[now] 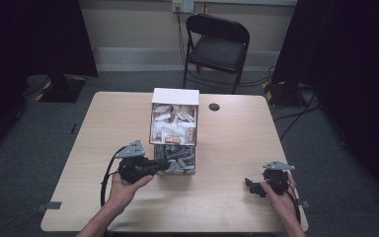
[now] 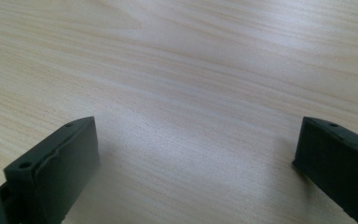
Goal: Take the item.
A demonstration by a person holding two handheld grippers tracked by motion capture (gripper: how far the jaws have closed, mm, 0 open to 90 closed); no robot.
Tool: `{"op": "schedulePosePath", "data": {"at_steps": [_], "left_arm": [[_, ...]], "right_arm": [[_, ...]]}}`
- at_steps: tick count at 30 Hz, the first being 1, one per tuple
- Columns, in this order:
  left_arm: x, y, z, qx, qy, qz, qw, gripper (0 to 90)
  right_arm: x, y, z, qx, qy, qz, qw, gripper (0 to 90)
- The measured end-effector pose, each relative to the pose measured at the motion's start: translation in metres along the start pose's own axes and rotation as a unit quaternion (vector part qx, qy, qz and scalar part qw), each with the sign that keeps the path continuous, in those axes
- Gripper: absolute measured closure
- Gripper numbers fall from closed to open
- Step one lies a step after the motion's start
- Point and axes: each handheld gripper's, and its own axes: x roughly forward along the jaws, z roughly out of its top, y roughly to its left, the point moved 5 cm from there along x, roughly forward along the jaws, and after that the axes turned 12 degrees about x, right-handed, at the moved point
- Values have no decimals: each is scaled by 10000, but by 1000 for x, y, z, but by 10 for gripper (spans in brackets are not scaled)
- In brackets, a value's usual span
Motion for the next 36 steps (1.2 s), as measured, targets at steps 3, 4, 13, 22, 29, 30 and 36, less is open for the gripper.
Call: {"op": "schedulePosePath", "data": {"at_steps": [3,4,13,22,29,30,36], "left_arm": [[0,-2,2,16,-23,-39,10000,889],[-1,-3,2,20,-23,-65,10000,889],[-11,-3,9,34,-104,-1,9999,890],[-18,0,15,104,-61,29,9999,889],[-29,0,16,129,-53,52,9999,890],[-31,0,15,123,-58,57,9999,890],[-41,3,13,65,-112,120,9998,890]], "right_arm": [[0,0,0,-1,0,0,10000,0],[0,0,0,0,2,1,10000,0],[0,0,0,3,6,6,10000,0],[0,0,0,8,4,3,10000,0],[0,0,0,5,5,3,10000,0],[0,0,0,8,4,2,10000,0],[0,0,0,10,4,2,10000,0]]}}
